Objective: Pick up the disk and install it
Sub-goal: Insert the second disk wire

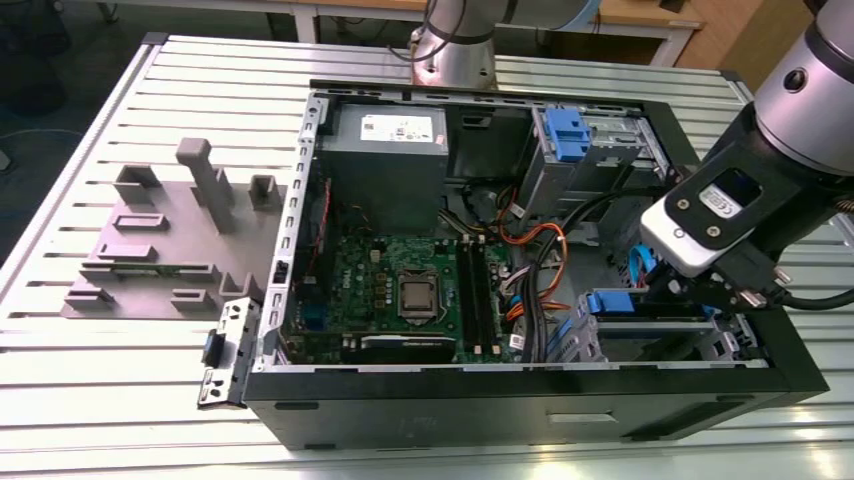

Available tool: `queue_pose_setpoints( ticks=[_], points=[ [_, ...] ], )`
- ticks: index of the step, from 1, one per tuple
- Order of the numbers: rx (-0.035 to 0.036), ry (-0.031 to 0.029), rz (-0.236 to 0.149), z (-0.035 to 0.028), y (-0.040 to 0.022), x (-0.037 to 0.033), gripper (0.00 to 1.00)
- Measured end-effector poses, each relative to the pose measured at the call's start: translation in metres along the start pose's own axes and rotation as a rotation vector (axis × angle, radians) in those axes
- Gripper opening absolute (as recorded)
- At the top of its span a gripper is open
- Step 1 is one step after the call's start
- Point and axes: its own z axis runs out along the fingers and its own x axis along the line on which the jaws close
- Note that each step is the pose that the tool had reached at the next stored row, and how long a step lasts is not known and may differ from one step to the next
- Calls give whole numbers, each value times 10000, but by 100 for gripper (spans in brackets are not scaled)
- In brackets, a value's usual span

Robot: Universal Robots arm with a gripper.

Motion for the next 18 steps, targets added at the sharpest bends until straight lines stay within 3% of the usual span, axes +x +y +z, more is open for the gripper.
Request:
queue_pose_setpoints(
  ticks=[18],
  points=[
    [11,23,-158,-11,1,-5,16]
  ],
)
